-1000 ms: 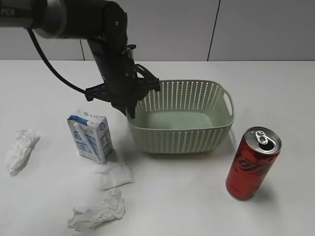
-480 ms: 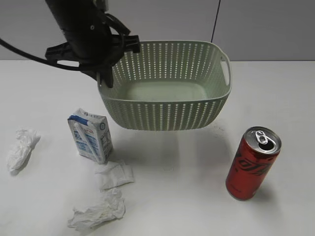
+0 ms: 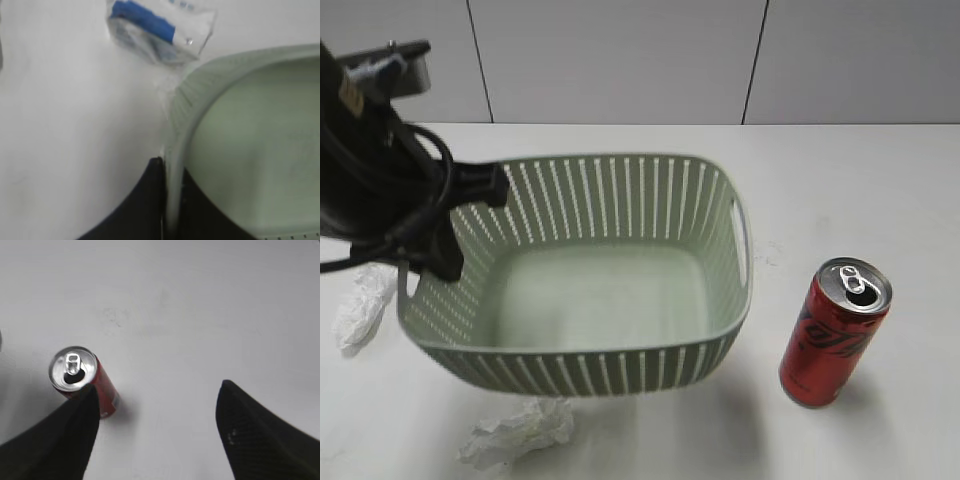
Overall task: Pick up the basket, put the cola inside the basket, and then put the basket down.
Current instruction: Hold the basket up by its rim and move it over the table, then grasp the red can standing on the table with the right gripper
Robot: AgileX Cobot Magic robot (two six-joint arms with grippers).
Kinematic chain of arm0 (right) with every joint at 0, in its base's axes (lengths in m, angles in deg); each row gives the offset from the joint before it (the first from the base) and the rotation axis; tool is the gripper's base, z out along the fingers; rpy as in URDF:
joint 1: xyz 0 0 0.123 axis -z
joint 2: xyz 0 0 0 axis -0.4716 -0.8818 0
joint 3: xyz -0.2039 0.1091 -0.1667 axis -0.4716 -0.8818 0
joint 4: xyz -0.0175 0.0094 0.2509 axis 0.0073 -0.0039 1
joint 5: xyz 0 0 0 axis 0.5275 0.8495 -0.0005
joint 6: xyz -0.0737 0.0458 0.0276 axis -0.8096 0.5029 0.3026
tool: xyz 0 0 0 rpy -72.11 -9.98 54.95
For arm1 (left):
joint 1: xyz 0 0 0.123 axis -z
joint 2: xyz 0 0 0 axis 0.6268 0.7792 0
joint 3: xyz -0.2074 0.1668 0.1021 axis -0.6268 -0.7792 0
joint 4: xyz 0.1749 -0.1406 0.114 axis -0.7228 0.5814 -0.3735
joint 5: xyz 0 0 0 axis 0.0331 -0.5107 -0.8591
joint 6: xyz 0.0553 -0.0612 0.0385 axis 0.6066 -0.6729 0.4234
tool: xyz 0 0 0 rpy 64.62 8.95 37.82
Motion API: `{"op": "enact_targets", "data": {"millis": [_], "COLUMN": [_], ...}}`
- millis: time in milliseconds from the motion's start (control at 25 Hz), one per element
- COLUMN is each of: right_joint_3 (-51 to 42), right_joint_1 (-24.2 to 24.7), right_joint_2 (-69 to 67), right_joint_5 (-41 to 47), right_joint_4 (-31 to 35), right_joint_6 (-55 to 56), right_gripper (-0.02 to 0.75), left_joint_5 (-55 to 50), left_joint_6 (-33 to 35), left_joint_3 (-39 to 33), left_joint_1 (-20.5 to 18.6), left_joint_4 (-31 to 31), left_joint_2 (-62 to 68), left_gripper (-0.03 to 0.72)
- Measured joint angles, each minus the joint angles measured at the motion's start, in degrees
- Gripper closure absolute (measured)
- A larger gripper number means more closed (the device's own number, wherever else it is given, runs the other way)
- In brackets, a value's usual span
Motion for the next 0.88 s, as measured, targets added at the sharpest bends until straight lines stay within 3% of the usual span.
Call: {"op": "enact_targets", "data": {"millis": [240,600,720,880], "right_joint_3": [5.5,9.0,9.8,10.0], "right_joint_1": [-3.2,-19.1,-23.9,-25.3], "right_joint_2": [-8.0,-25.8,-32.2,-38.9], "right_joint_5": [-0.3,2.2,1.4,0.0], "right_joint_4": [5.5,2.9,-0.4,-4.0], "right_joint_6": [0.0,3.2,6.9,12.6], "right_gripper": [0.218,0.215,0.178,0.085], "left_joint_5": [9.3,11.7,12.9,14.5], "left_joint_6": [-0.1,-0.2,-0.2,-0.2], "left_joint_3": [-7.7,-8.3,-8.3,-8.3], "left_joint_1": [0.0,0.1,1.5,3.2], "left_joint_4": [4.4,3.1,2.8,2.8], "left_joint_2": [0.3,6.0,6.9,8.0], "left_gripper": [0.69,0.69,0.69,0.69]}}
